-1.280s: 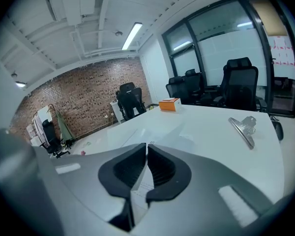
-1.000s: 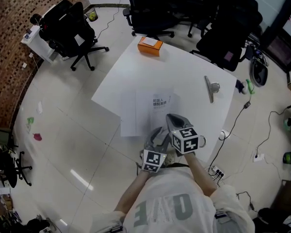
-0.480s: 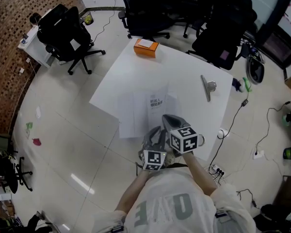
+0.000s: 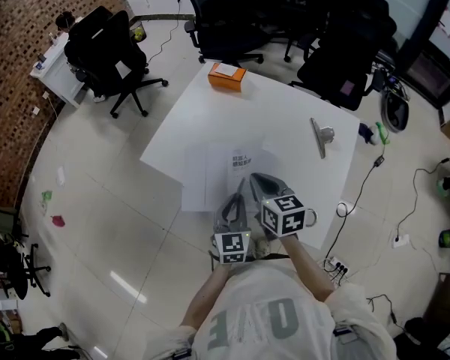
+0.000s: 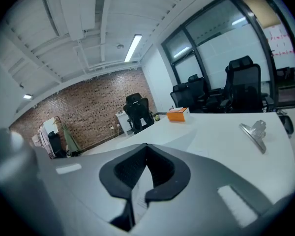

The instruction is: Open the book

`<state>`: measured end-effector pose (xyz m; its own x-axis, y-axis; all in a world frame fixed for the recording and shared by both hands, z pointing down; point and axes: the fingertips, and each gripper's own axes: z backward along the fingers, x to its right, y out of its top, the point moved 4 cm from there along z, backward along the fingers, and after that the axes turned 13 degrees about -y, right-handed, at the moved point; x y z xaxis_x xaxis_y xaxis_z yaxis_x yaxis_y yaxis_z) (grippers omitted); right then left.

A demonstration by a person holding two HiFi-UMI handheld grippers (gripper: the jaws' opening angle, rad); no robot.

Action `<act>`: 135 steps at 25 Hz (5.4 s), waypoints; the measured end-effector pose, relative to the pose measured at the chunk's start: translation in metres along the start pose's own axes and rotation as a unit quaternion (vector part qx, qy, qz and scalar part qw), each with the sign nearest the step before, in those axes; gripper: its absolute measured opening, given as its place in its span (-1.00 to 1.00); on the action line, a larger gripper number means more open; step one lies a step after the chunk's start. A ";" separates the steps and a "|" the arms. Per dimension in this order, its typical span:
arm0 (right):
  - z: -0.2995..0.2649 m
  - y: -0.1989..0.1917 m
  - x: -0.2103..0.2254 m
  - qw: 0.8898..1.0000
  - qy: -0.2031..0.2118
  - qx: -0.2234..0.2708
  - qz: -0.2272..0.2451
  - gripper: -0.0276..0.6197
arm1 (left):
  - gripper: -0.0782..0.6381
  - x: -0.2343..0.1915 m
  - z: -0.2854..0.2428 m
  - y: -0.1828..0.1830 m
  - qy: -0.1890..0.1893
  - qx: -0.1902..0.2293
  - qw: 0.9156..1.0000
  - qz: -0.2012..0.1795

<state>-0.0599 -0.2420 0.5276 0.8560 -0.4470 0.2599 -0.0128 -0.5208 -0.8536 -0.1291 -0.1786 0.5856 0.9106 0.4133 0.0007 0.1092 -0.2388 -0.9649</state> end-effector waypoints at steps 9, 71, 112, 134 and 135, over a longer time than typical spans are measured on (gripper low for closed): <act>-0.012 -0.078 0.052 0.992 -0.099 -0.082 -0.013 -0.91 | -0.67 -0.012 0.008 0.004 0.025 0.016 0.999 0.035; -0.024 -0.140 0.105 0.970 -0.157 -0.181 0.039 -0.91 | -0.15 -0.107 0.070 -0.053 0.223 0.057 0.956 0.180; 0.055 -0.050 -0.008 0.998 -0.006 0.063 0.019 -0.91 | -0.75 -0.045 0.088 0.060 0.047 0.143 0.987 0.064; 0.432 -0.187 -0.025 0.992 0.064 0.107 -0.002 -0.91 | -0.75 0.284 0.346 0.019 0.078 0.214 0.971 0.073; 0.443 -0.186 -0.027 0.991 0.065 0.113 -0.004 -0.91 | -0.75 0.290 0.352 0.021 0.077 0.216 0.971 0.072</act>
<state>0.1487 0.1893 0.4794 0.7816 -0.5407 0.3111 0.1233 -0.3550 -0.9267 -0.0034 0.2460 0.4732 0.9567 0.2581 -0.1346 -0.1703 0.1213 -0.9779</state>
